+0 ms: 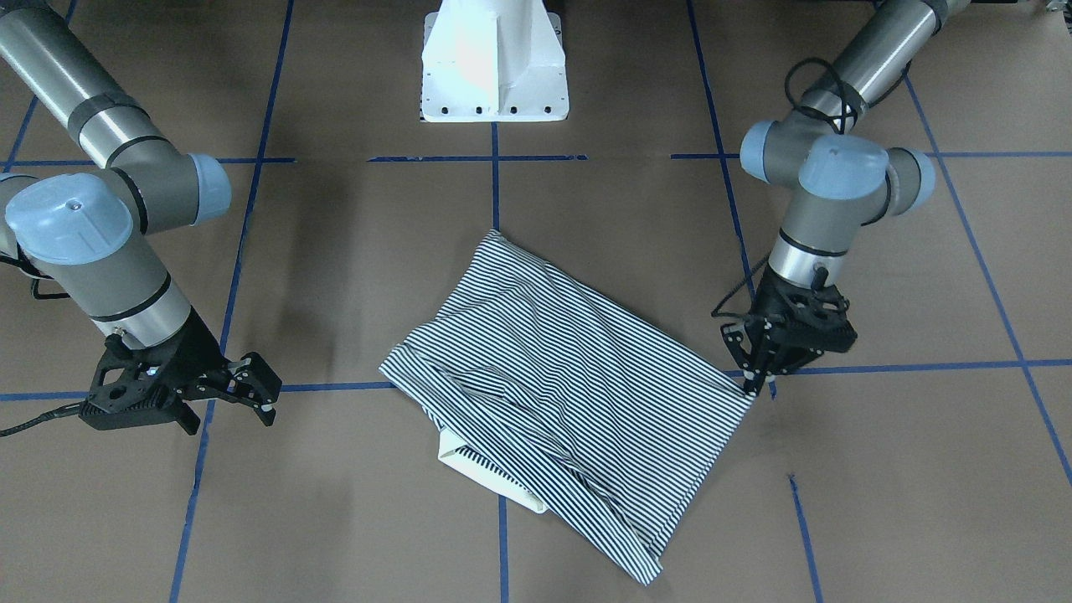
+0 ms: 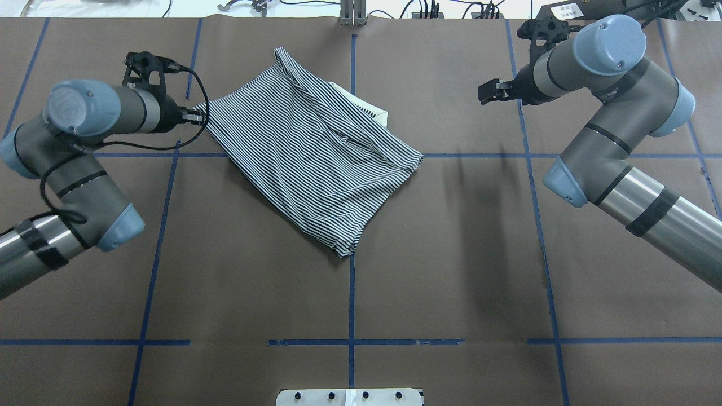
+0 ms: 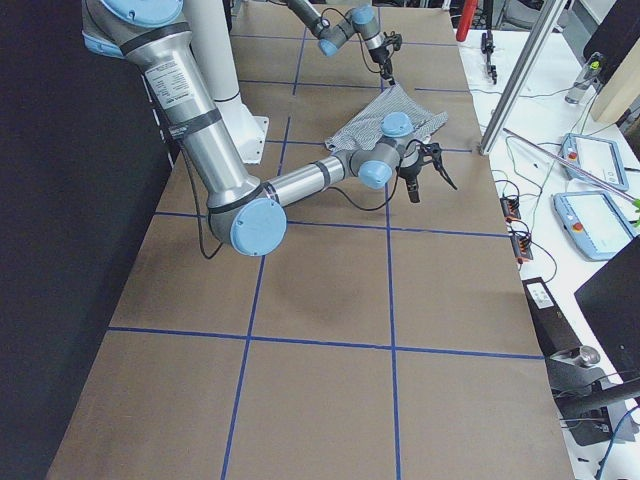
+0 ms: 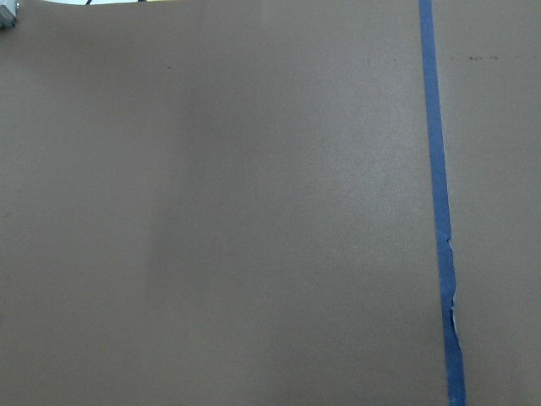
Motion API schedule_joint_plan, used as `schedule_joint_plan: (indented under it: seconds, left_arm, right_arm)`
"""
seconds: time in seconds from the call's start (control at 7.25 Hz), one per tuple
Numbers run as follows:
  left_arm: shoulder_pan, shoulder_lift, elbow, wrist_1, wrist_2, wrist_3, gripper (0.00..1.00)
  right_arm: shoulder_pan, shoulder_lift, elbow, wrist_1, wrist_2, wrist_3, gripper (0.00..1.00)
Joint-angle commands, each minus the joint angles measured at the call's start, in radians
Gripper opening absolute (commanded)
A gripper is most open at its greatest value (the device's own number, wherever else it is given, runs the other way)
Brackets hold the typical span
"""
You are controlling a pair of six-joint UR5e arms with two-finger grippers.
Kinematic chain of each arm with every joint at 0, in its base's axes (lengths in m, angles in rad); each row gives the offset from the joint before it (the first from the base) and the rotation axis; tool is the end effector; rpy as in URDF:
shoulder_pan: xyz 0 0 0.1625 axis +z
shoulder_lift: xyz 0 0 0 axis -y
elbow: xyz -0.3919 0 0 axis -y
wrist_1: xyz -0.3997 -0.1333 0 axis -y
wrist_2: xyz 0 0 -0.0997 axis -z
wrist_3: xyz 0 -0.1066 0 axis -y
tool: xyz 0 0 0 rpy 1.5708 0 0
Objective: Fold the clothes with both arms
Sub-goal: 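Move the right gripper to the folded shirt's edge nearest it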
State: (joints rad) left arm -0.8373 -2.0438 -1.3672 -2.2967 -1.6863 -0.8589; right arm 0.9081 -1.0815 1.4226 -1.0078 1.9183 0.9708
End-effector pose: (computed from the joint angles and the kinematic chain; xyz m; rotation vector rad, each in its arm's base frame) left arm 0.3834 -0.6061 0.3790 0.6197 0.7845 -0.0573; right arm -0.3550 -0.6125 0.3583 0.3766 -0.8733 0.1275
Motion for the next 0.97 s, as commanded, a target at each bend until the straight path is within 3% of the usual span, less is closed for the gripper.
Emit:
schedule_joint_plan:
  seconds: [0.0, 0.14, 0.28, 0.41, 0.55, 0.69, 0.83]
  left_arm:
    - [-0.095, -0.204, 0.307, -0.067, 0.005, 0.084, 0.0]
    - [-0.132, -0.225, 0.426, -0.148, 0.034, 0.174, 0.0]
    - [-0.14, -0.214, 0.436, -0.174, 0.037, 0.185, 0.0]
    - [-0.134, -0.17, 0.419, -0.219, 0.033, 0.196, 0.99]
    - [-0.134, -0.126, 0.337, -0.268, 0.013, 0.207, 1.0]
    - [-0.135, -0.121, 0.314, -0.27, -0.089, 0.211, 1.0]
    - [-0.137, -0.119, 0.306, -0.274, -0.116, 0.21, 1.0]
  right_arm:
    - [-0.001, 0.003, 0.001, 0.0, -0.001, 0.011, 1.0]
    - [-0.003, 0.006, 0.001, 0.0, -0.001, 0.012, 1.0]
    - [-0.018, 0.017, -0.001, -0.002, -0.01, 0.035, 1.0]
    - [-0.046, 0.035, -0.007, -0.002, -0.016, 0.078, 1.0]
    - [-0.079, 0.082, -0.011, -0.012, -0.059, 0.138, 1.0]
    - [-0.127, 0.131, -0.034, -0.011, -0.117, 0.231, 0.97]
    - [-0.174, 0.229, -0.107, -0.011, -0.21, 0.381, 0.9]
